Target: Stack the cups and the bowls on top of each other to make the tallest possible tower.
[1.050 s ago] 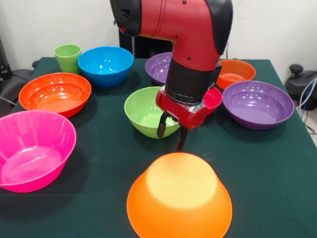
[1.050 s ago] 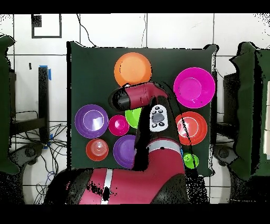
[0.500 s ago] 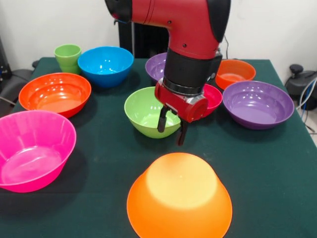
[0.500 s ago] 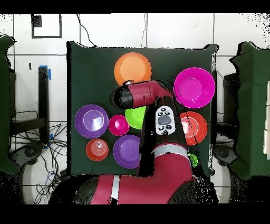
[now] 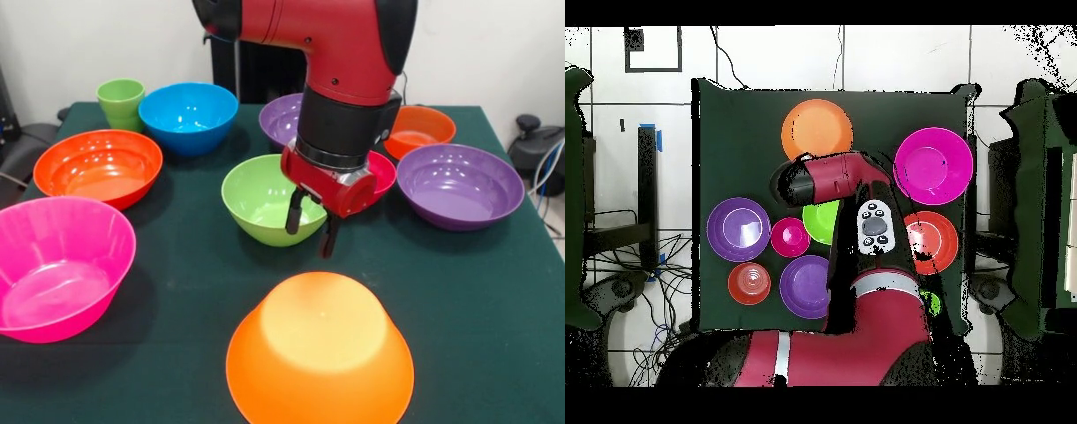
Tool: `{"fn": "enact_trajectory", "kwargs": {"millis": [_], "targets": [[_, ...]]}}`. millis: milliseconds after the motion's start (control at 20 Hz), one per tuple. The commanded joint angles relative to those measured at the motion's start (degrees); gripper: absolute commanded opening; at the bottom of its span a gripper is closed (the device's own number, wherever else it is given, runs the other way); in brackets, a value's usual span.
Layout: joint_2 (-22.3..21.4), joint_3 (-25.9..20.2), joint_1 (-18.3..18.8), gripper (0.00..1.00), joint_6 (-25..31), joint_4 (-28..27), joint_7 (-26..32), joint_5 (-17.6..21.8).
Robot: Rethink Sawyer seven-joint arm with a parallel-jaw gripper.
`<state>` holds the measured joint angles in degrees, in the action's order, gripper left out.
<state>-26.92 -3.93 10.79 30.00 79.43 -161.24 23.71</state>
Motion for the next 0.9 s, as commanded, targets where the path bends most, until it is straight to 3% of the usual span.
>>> {"fn": "enact_trajectory", "kwargs": {"millis": [50,900], "targets": [[2.02,-4.56,-0.81,1.0,6.52,1.94,7.15,-0.37],[-2.2,-5.16,-0.84,1.0,8.83,5.58,7.02,-1.96]]}}
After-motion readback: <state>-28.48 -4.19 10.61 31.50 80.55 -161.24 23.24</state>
